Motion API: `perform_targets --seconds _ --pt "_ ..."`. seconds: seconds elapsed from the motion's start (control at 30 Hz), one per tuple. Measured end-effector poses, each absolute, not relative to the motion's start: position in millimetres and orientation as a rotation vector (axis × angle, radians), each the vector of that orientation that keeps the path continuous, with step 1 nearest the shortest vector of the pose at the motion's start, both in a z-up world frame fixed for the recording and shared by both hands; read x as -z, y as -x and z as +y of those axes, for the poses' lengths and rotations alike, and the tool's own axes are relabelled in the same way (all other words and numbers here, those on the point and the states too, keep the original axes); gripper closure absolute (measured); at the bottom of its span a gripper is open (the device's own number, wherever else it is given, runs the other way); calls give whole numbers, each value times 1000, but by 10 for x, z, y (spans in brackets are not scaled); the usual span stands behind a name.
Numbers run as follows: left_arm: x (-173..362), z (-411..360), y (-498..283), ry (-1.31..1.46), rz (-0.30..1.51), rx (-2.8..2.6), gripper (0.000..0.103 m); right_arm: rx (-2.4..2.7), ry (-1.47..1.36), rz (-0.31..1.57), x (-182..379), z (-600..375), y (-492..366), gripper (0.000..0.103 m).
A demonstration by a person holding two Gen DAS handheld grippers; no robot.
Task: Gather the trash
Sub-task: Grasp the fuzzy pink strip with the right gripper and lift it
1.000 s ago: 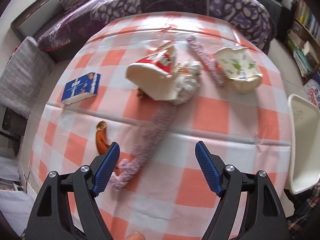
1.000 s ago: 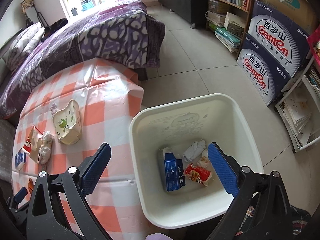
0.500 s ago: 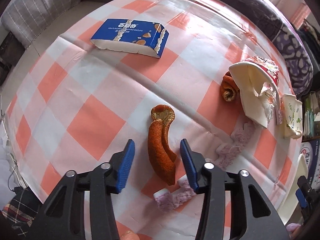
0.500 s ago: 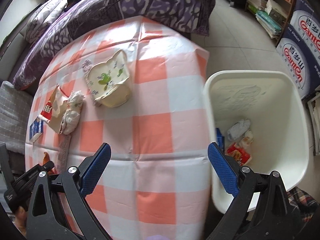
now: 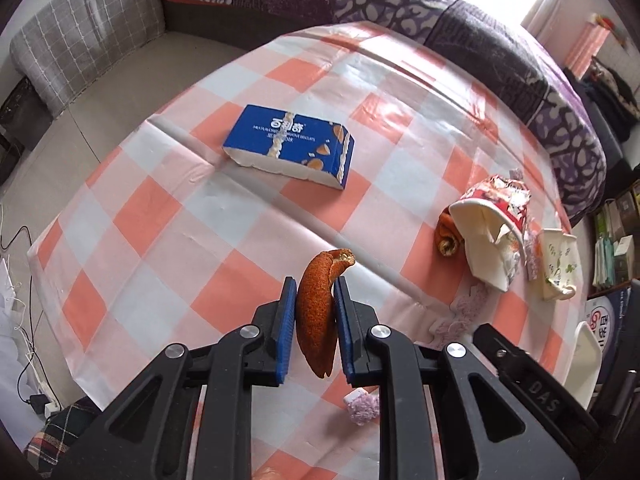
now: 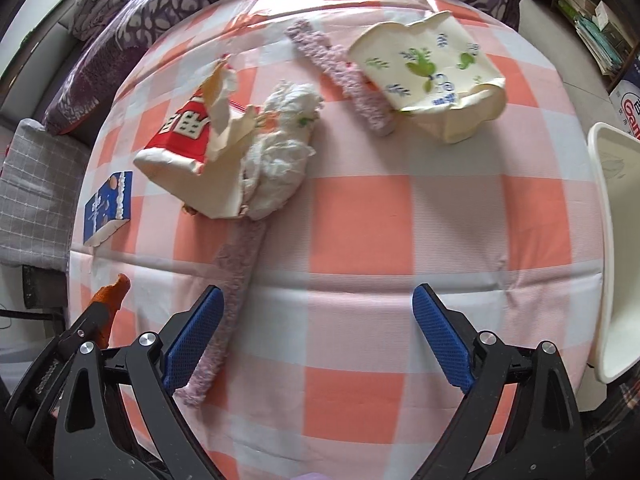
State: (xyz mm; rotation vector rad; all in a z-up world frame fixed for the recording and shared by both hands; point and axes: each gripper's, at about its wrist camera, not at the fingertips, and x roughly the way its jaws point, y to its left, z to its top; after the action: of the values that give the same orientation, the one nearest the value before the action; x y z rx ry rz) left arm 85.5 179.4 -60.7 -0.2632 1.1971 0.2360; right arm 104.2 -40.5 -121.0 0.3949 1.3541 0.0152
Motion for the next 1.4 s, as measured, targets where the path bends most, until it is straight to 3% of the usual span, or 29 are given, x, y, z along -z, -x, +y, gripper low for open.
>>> perform_targets --seconds 0.3,0.4,0.47,0.5,0.73,1.4 --pt "483 1902 -910 261 1149 -268 83 -16 -264 1339 1254 61 -1116 15" --pt "486 1908 -907 258 1150 -266 83 -29 -167 1314 1228 135 -1091 35" --pt "487 1904 -902 257 1152 -265 83 -49 -94 1294 1206 145 -1061 68" --pt "485 1899 -901 254 1151 -265 83 -63 -82 1287 1198 127 -1049 71" --pt "423 1789 -891 199 1109 -258 83 -154 -135 1282 1081 -160 -994 74" --pt "173 1244 -754 156 885 -153 83 54 -64 842 209 -1033 -799 74"
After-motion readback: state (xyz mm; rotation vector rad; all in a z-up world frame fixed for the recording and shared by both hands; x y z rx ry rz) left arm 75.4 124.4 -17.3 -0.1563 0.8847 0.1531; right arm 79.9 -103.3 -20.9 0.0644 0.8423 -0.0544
